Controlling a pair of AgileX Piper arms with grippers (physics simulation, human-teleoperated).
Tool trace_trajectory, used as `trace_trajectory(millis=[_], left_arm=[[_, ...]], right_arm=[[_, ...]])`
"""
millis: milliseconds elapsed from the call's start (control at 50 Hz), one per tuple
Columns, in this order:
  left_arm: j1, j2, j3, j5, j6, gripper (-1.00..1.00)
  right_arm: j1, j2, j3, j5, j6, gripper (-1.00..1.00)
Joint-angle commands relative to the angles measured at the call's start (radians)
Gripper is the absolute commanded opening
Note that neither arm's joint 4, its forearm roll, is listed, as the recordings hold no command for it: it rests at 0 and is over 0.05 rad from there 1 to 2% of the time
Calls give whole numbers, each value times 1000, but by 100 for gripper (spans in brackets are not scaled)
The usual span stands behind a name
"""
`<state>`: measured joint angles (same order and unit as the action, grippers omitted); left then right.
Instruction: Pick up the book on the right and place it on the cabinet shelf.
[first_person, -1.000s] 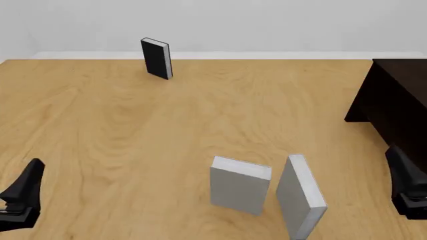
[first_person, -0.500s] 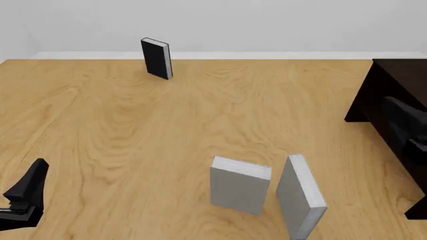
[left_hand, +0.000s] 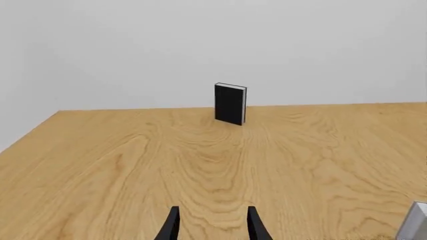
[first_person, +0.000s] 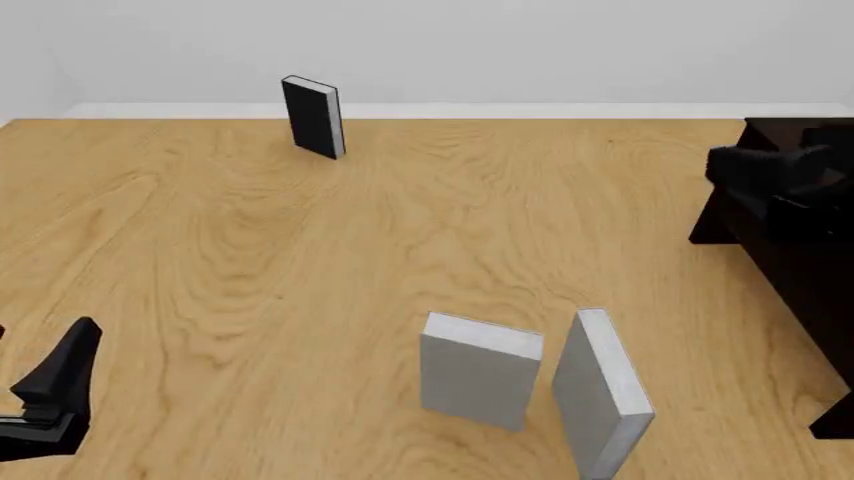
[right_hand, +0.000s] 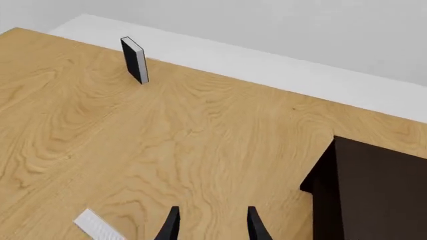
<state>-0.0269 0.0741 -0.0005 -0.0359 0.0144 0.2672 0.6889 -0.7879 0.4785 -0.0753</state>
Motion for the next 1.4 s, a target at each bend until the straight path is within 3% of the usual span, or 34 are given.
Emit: trace_trajectory(millis=[20,80,120,200,240,280,320,360,420,500,540,560,600,780,820,940,1000,1020,1040,1080,1120,1160,1300,1400], left_arm=[[-8,7,0,-5,2,100],[-11,11,0,-7,4,100],[-10,15,0,-11,3,100],[-14,15,0,-9,7,100],[-13,10,0,-4,6,100],[-17,9,0,-2,9,100],[-16,11,0,-5,9,100],[-17,8,0,-2,8,100],[-18,2,0,4,8,100],[-20,2,0,8,6,100],[-21,5,0,5,8,100],[-21,8,0,2,8,100],[-23,8,0,2,8,100],[-24,5,0,3,6,100],[-25,4,0,3,6,100],[-31,11,0,1,16,100],[-37,17,0,-1,14,100],[-35,21,0,-4,14,100],[-37,22,0,-4,16,100],[-38,21,0,-1,16,100],[-39,17,0,3,16,100],[-39,17,0,6,17,100],[-41,18,0,9,19,100],[-44,24,0,7,20,100]], right_arm=[[52,115,-91,106,106,100],[72,148,-112,136,106,100],[62,152,-132,149,144,100],[120,182,-171,167,141,100],[103,193,-175,183,170,100],[135,207,-183,187,149,100],[109,212,-188,204,166,100],[115,229,-199,218,141,100],[105,239,-212,237,188,100],[91,258,-224,262,156,100],[80,269,-231,276,187,100],[76,288,-234,290,131,100],[88,295,-241,291,173,100],[111,363,-272,337,144,100],[132,372,-285,338,174,100],[146,403,-294,367,171,100],[152,415,-291,371,178,100],[162,425,-286,372,154,100],[153,418,-277,367,184,100],[159,421,-271,359,179,100],[162,422,-261,349,220,100],[161,422,-251,341,201,100],[178,419,-202,320,264,100],[176,412,-161,305,271,100]])
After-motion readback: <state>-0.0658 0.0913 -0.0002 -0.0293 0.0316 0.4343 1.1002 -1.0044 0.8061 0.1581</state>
